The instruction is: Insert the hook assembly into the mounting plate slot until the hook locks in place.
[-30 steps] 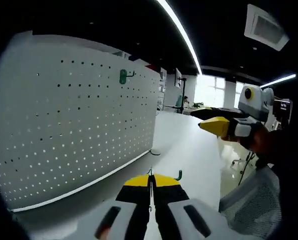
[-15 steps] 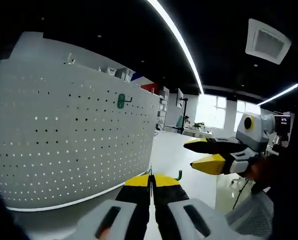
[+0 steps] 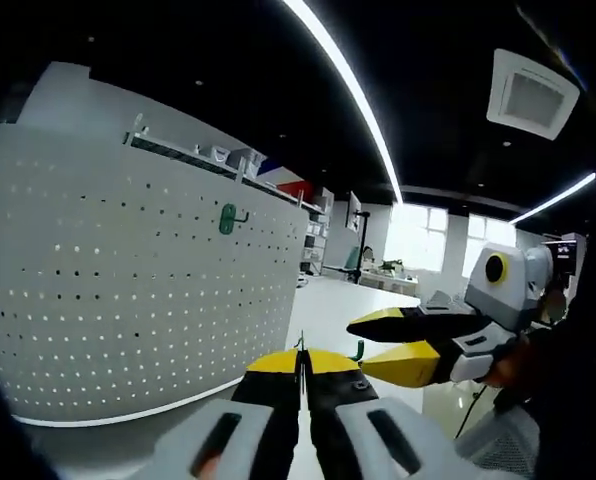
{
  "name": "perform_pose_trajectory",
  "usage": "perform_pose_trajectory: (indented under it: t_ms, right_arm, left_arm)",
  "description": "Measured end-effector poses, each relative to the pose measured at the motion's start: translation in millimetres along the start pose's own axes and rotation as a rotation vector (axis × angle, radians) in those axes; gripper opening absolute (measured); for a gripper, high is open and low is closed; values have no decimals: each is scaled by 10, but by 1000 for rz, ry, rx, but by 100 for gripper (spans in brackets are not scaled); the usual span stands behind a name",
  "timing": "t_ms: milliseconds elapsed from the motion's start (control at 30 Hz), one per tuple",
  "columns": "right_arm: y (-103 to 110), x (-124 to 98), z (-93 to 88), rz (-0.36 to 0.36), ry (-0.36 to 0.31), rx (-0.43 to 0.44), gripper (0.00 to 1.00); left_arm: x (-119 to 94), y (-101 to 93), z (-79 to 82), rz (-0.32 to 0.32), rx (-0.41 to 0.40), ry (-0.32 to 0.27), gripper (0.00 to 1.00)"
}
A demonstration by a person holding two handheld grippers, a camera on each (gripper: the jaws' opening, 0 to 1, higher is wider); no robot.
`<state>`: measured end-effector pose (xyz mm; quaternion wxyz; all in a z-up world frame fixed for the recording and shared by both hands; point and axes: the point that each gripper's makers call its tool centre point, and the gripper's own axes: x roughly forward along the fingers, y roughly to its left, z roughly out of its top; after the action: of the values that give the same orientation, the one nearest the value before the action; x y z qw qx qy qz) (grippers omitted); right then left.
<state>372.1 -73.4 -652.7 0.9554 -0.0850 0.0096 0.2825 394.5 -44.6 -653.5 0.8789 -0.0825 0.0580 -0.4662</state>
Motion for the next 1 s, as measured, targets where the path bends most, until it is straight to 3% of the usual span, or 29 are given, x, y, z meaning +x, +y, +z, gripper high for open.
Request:
perform_pose_trajectory:
  t_ms: [600, 1000]
  right_arm:
    - [17, 10, 1, -6, -3, -50, 6]
    - [27, 13, -26, 2, 2, -49, 2]
  left_arm:
    - [59, -224, 13, -53, -7, -3, 1]
    - [70, -268, -7, -62, -6, 7, 1]
